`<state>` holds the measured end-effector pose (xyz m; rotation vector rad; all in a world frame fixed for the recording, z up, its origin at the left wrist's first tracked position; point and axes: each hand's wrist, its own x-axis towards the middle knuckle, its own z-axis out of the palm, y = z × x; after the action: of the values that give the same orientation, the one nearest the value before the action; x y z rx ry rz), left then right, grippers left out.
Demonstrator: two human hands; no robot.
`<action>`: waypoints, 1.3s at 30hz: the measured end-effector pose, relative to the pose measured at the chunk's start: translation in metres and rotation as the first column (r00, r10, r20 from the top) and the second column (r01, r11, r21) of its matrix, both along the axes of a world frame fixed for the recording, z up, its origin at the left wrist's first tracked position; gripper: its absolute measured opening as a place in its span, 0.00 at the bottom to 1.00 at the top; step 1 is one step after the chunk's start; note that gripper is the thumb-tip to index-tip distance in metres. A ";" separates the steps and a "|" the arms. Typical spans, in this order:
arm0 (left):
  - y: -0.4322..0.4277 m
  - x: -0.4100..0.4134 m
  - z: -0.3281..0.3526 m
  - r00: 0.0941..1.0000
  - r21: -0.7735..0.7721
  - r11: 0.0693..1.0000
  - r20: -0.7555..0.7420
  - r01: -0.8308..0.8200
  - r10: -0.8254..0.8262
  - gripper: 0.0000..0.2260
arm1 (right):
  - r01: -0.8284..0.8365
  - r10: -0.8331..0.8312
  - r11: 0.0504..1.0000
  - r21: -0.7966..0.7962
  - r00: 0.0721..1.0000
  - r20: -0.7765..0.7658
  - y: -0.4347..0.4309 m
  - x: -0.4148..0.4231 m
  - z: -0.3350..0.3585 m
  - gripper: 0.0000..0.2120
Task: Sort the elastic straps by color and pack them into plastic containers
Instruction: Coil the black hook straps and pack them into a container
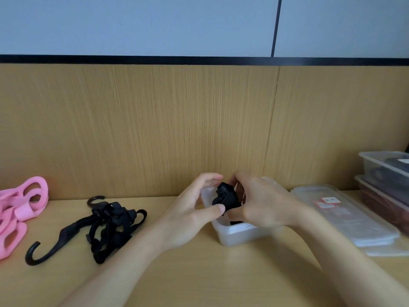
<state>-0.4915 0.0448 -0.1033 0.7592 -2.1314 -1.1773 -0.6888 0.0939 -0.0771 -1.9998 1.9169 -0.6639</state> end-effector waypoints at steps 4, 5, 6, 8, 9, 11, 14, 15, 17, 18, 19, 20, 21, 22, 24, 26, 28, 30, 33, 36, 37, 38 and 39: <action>0.001 -0.007 -0.001 0.997 0.026 0.997 -0.030 -0.071 0.072 0.16 | 0.020 -0.022 0.999 0.034 0.998 0.053 0.000 0.001 -0.002 0.21; 0.001 -0.008 -0.002 0.995 0.029 0.996 -0.042 -0.084 0.086 0.16 | 0.019 -0.022 0.999 0.043 0.998 0.063 0.000 0.001 -0.001 0.22; 0.001 -0.010 -0.002 0.994 0.031 0.995 -0.055 -0.097 0.098 0.16 | 0.019 -0.022 0.998 0.053 0.997 0.068 0.000 0.001 -0.001 0.23; 0.001 -0.012 -0.001 0.988 0.049 0.991 -0.077 -0.128 0.131 0.18 | 0.009 -0.016 0.996 0.083 0.996 0.093 0.001 0.001 0.001 0.23; 0.000 -0.013 -0.001 0.985 0.065 0.988 -0.082 -0.143 0.148 0.19 | -0.003 -0.009 0.995 0.101 0.993 0.116 0.001 0.000 0.003 0.23; 0.000 -0.015 -0.002 0.981 0.108 0.981 -0.089 -0.164 0.174 0.20 | -0.033 0.007 0.989 0.147 0.986 0.169 0.003 -0.003 0.008 0.23; 0.000 -0.016 -0.002 0.970 0.142 0.968 -0.098 -0.206 0.221 0.23 | -0.088 0.031 0.973 0.213 0.966 0.258 0.004 -0.012 0.013 0.22; 0.000 -0.016 -0.001 0.966 0.143 0.964 -0.103 -0.223 0.238 0.23 | -0.107 0.041 0.969 0.222 0.958 0.283 0.004 -0.013 0.014 0.21; -0.001 -0.017 -0.001 0.958 0.137 0.960 -0.114 -0.246 0.262 0.24 | -0.124 0.048 0.968 0.219 0.944 0.325 0.005 -0.013 0.015 0.21; -0.001 -0.017 -0.001 0.957 0.134 0.958 -0.114 -0.252 0.268 0.24 | -0.120 0.043 0.970 0.211 0.940 0.340 0.004 -0.013 0.015 0.22; -0.001 -0.017 -0.001 0.955 0.133 0.956 -0.112 -0.261 0.276 0.23 | -0.114 0.037 0.973 0.201 0.935 0.352 0.004 -0.013 0.015 0.22; -0.002 -0.017 -0.001 0.952 0.138 0.953 -0.112 -0.269 0.285 0.22 | -0.112 0.035 0.975 0.193 0.931 0.363 0.004 -0.013 0.015 0.22; -0.002 -0.017 -0.002 0.946 0.150 0.947 -0.117 -0.282 0.301 0.21 | -0.118 0.039 0.975 0.189 0.927 0.374 0.004 -0.013 0.015 0.23; -0.004 -0.017 -0.003 0.940 0.168 0.940 -0.125 -0.297 0.319 0.19 | -0.127 0.048 0.974 0.189 0.925 0.378 0.004 -0.013 0.015 0.23; -0.006 -0.016 -0.005 0.926 0.192 0.925 -0.129 -0.329 0.356 0.15 | -0.137 0.058 0.972 0.190 0.926 0.373 0.004 -0.011 0.015 0.23; -0.007 -0.016 -0.007 0.919 0.172 0.918 -0.114 -0.356 0.378 0.11 | -0.124 0.051 0.976 0.179 0.930 0.364 0.004 -0.008 0.014 0.22; -0.007 -0.016 -0.008 0.918 0.082 0.922 -0.097 -0.379 0.386 0.09 | -0.092 0.035 0.983 0.159 0.944 0.329 0.004 -0.003 0.012 0.23; -0.007 -0.016 -0.007 0.920 0.007 0.923 -0.078 -0.384 0.383 0.08 | -0.051 0.014 0.990 0.131 0.963 0.267 0.002 0.001 0.009 0.25; -0.004 -0.014 -0.004 0.931 -0.032 0.932 -0.067 -0.360 0.358 0.04 | -0.004 -0.011 0.996 0.086 0.985 0.170 0.000 0.002 0.007 0.25; 0.004 -0.011 0.000 0.960 -0.029 0.960 -0.002 -0.280 0.280 0.09 | 0.008 -0.016 0.997 0.070 0.994 0.110 -0.001 0.002 0.005 0.25; 0.005 -0.011 0.000 0.971 -0.011 0.971 0.035 -0.238 0.238 0.12 | 0.007 -0.013 0.998 0.066 0.995 0.100 -0.001 0.001 0.004 0.25; 0.006 -0.011 0.001 0.976 0.007 0.978 0.061 -0.210 0.209 0.13 | 0.002 -0.007 0.998 0.063 0.996 0.088 -0.001 0.000 0.004 0.25; 0.006 -0.012 0.001 0.978 0.031 0.979 0.069 -0.199 0.197 0.12 | -0.010 0.005 0.998 0.063 0.997 0.080 -0.001 -0.001 0.005 0.24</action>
<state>-0.5033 0.0510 -0.1021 1.0151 -2.0364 -1.1028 -0.6894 0.0930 -0.0724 -1.9116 1.8598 -0.6624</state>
